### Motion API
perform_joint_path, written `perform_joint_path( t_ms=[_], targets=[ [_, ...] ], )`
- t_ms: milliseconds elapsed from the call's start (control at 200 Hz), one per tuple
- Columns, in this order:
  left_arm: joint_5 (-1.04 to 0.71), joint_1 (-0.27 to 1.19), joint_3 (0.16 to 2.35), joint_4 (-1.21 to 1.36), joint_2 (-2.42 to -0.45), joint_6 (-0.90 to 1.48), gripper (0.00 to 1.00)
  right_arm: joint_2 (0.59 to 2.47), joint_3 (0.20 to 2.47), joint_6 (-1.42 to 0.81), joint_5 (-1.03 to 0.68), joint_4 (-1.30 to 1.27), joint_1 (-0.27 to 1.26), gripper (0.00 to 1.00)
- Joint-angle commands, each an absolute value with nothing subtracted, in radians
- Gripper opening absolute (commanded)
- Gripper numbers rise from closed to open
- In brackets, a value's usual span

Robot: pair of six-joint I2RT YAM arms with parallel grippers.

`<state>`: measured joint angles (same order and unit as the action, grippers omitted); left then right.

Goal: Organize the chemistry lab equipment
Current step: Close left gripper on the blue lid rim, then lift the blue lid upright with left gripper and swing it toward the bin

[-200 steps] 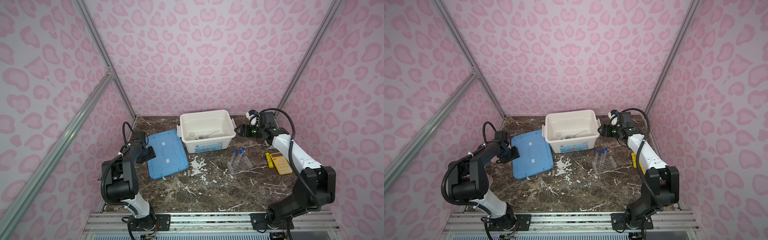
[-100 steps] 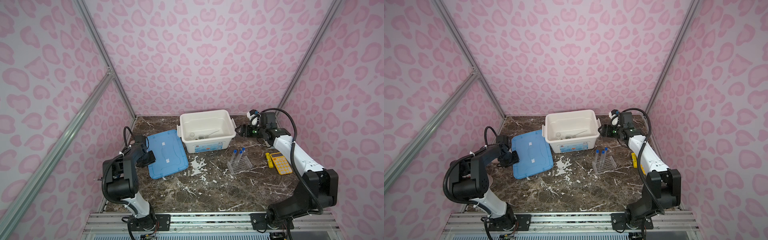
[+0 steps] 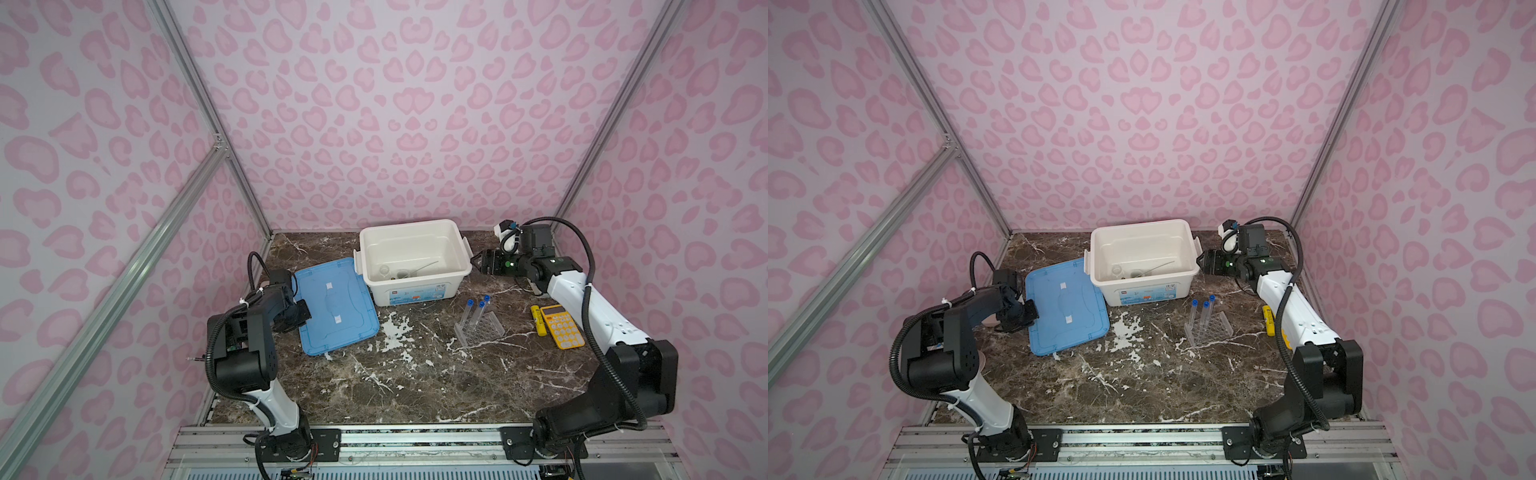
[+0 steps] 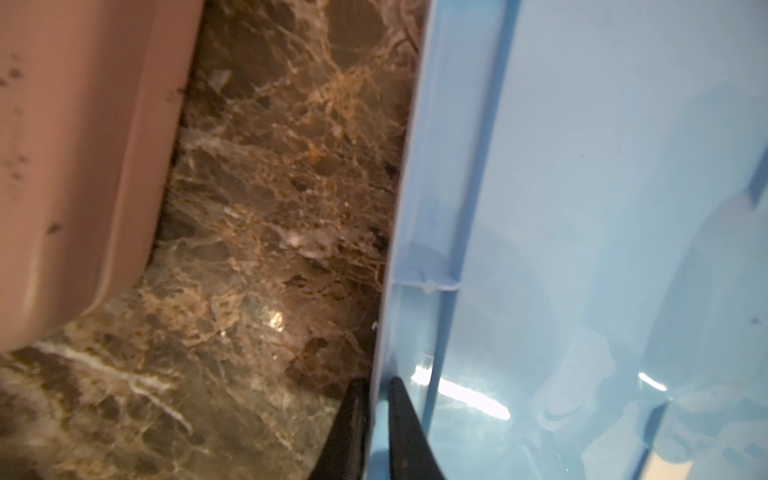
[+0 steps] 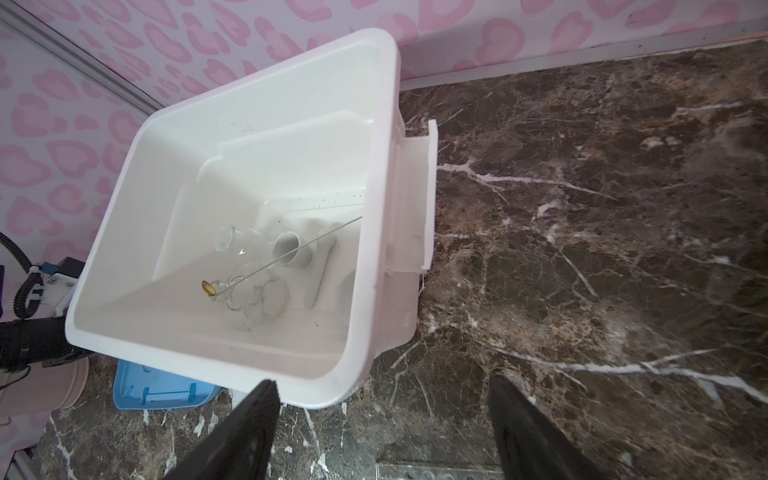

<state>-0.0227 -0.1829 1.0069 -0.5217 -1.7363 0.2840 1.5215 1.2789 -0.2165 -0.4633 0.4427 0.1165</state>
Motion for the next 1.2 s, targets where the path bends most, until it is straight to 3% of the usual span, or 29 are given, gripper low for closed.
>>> perform_joint_path(
  t_ms=[0, 255, 1195],
  targets=[
    [-0.051, -0.183, 1.013, -0.532, -1.746, 0.273, 0.12, 1.516, 1.281, -0.206, -0.450, 0.448, 0.114, 0.81],
    [-0.061, -0.179, 1.028, -0.537, -1.739, 0.265, 0.04, 1.512, 1.285, -0.207, -0.446, 0.449, 0.115, 0.81],
    [0.106, -0.174, 1.280, -0.749, -1.562, 0.194, 0.04, 1.499, 1.308, -0.226, -0.455, 0.469, 0.116, 0.81]
  ],
)
